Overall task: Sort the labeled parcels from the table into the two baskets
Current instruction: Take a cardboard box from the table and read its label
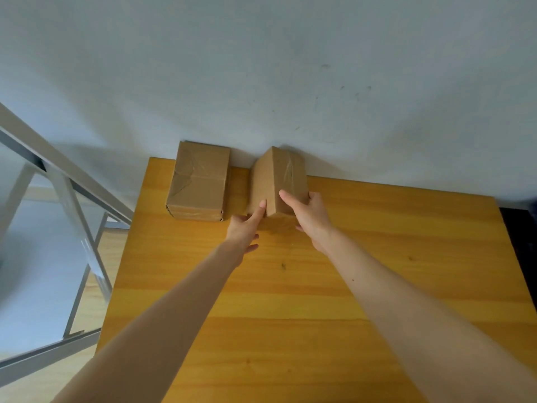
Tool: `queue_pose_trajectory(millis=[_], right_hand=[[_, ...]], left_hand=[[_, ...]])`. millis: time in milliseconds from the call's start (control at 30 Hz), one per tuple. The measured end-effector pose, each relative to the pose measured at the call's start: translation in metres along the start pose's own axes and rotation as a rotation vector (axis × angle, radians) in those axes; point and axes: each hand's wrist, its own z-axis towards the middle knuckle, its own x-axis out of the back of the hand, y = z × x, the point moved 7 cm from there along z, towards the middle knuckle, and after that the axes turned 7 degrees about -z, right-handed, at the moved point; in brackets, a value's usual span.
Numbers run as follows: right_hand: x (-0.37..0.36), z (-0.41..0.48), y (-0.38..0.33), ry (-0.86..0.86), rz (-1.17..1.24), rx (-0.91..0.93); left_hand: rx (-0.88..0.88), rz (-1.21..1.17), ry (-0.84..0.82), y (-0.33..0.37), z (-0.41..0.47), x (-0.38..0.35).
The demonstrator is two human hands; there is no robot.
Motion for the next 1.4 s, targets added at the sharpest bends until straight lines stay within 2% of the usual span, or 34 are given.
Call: queue_pose_trajectory(millis=[133, 233, 333, 433, 600, 800, 1000, 1133, 1267, 1400], right_hand=[[0.015, -0.017, 0.006, -0.048, 0.021, -0.043], [0.024, -0.032, 0.007, -0.159, -0.081, -0.057], [0.045, -0.047, 0.004, -0.137, -0.083, -0.012], [0.069, -0.068, 0.009, -0.141, 0.069, -0.019], [0.101, -0.115, 0.036, -0.33, 0.416, -0.044], [0.143, -0.161, 0.075, -0.397, 0.603, -0.01], [0.182, -0.194, 0.091, -0.268, 0.639, 0.179], [0.201, -0.214, 0.092, -0.187, 0.461, 0.288], [0.201, -0.244, 0.077, -0.294, 0.309, 0.375], [0.2, -0.263, 0.065, -0.364, 0.294, 0.428]], left_hand=[[-0.022, -0.009, -0.052, 0.007, -0.017, -0.006], [-0.117, 0.061, -0.039, 0.015, -0.037, -0.012], [-0.206, 0.102, -0.055, 0.02, -0.064, -0.025], [-0.228, 0.063, -0.125, 0.018, -0.092, -0.037], [-0.168, -0.018, -0.24, 0.001, -0.134, -0.054], [-0.171, -0.15, -0.423, -0.035, -0.191, -0.087], [-0.303, -0.15, -0.436, -0.047, -0.242, -0.113], [-0.374, -0.126, -0.369, -0.052, -0.269, -0.116], [-0.466, -0.075, -0.309, -0.048, -0.296, -0.119], [-0.554, 0.003, -0.293, -0.036, -0.316, -0.123]])
